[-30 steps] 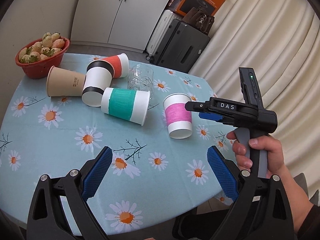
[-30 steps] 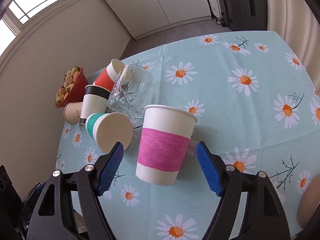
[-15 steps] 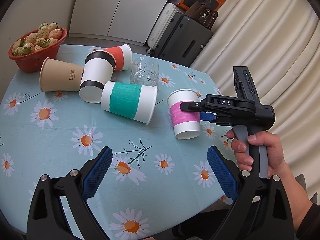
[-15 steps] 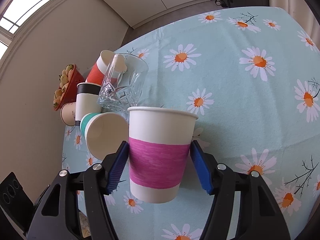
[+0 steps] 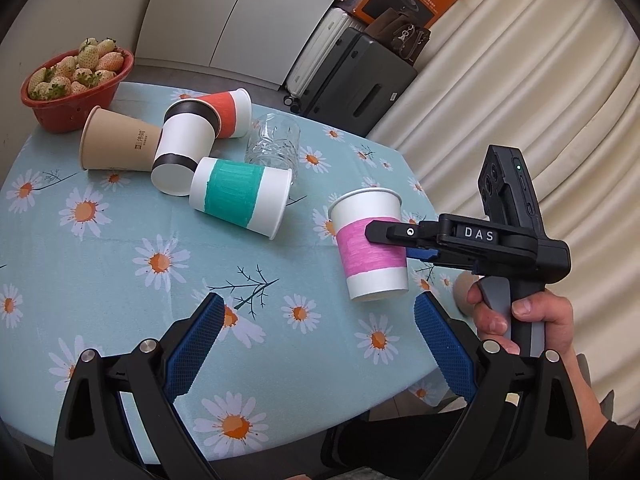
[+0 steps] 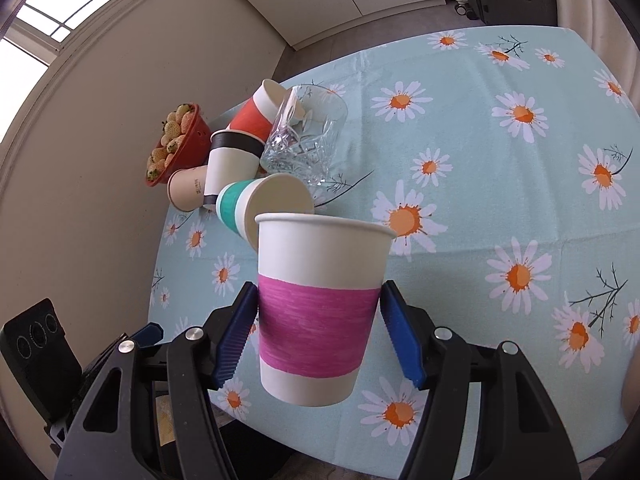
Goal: Flip cup upright
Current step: 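Lift the pink-banded cup with the right gripper and pass it into the open left gripper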
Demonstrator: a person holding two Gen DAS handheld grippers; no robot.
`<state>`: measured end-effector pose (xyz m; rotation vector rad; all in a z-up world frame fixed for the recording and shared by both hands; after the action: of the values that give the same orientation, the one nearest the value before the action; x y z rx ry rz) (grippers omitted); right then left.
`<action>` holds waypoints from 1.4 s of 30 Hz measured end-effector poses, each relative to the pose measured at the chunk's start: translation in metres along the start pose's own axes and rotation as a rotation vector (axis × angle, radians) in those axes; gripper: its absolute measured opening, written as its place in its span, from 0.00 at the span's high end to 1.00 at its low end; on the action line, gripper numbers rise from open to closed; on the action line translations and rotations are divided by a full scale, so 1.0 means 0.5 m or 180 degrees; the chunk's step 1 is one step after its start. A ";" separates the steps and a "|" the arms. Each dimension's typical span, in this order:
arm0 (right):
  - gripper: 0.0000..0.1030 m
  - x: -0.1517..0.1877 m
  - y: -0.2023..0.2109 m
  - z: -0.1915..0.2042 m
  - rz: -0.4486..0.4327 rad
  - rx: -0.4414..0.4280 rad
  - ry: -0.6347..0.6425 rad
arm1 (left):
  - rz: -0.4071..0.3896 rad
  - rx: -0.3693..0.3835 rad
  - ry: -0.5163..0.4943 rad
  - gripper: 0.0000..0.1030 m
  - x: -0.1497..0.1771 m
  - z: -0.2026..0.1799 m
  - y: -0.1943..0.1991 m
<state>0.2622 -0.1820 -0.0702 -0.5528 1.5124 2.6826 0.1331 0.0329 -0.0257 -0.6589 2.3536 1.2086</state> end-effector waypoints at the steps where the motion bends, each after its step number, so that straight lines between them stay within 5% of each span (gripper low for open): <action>1: 0.39 0.009 0.000 0.001 0.0027 -0.0016 0.0002 | 0.0008 0.0016 0.0008 0.09 0.002 -0.002 0.004; 23: 0.37 0.129 -0.045 0.004 0.0424 -0.0080 0.0017 | 0.0284 0.0173 0.0192 0.09 0.045 -0.019 -0.001; 42: 0.34 0.121 0.043 -0.063 0.0184 -0.0223 -0.0166 | 0.0492 0.0112 0.0176 0.09 0.039 -0.049 -0.059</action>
<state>0.2110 -0.2291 -0.0858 -0.4445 1.4485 2.7793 0.1311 -0.0069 -0.0421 -0.5131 2.5052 1.2241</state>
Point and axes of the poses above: each gripper's, at about its wrist camera, not at the fingertips, and y roughly against the way its jaws point, z to its left, x to its underside, the point moved 1 cm from there along -y, roughly the way its jaws point, and after that the axes turned 4 degrees about x, right-handed, at the moved point
